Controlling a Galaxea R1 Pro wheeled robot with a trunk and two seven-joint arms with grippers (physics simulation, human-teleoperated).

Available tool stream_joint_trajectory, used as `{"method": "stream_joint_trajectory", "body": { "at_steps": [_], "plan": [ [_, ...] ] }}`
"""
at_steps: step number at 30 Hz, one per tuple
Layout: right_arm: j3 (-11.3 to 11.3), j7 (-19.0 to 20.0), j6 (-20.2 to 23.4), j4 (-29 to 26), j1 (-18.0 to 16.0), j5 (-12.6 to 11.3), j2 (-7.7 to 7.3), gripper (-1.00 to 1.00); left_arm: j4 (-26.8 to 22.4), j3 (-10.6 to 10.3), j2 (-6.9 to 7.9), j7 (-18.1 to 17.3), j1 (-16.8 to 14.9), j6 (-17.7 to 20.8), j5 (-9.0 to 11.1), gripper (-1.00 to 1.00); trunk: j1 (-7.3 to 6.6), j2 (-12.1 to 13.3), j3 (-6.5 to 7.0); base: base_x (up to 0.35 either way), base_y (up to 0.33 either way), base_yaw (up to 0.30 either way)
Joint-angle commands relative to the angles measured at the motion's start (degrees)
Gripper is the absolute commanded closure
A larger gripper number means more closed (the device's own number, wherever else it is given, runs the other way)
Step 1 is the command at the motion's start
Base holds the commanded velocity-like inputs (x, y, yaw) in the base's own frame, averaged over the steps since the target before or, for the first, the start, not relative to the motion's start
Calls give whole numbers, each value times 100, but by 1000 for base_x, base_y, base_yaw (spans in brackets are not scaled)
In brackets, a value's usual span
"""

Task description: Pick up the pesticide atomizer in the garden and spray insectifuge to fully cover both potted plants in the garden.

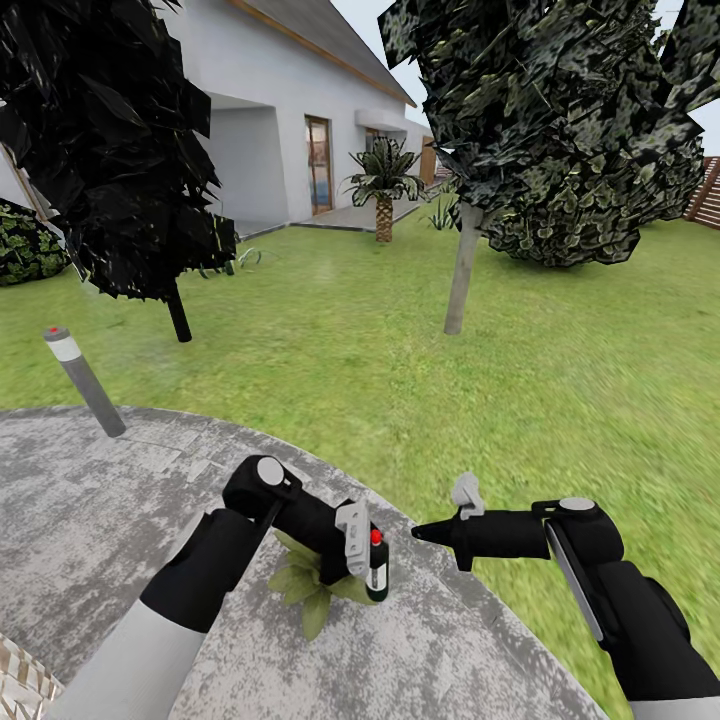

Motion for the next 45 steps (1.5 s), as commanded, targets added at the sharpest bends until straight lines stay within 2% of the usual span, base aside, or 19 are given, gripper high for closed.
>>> {"method": "stream_joint_trajectory", "body": {
  "at_steps": [1,11,15,18,22,28,35,45],
  "plan": [
    [1,41,38,-6,-5,39,-2,100,-2,1,-3,-41,-4,60,-45,100,0,-4,-6,0,0,0],
    [17,47,42,-6,-5,29,23,100,246,2,-11,-41,-59,61,-109,100,0,-4,-6,0,0,0],
    [18,47,42,-8,-5,29,200,100,280,8,-12,-41,-94,60,-110,100,0,-4,-6,0,0,0],
    [18,50,42,-7,-5,29,242,100,283,9,-12,-41,-106,61,-150,100,0,-4,-6,0,0,0],
    [18,55,42,-10,-5,29,252,100,283,17,-11,-41,-109,61,-238,100,0,-4,-6,0,0,0],
    [18,56,42,-7,-5,29,260,100,336,26,-11,-41,-110,61,-592,100,0,-4,-6,0,0,0],
    [18,56,42,-6,-5,29,263,100,422,16,-19,-35,-110,61,-652,100,0,-4,-6,0,0,0],
    [18,56,42,-6,-5,29,262,100,424,19,-20,220,-108,66,-798,100,0,-4,-6,0,0,0]
  ]
}}
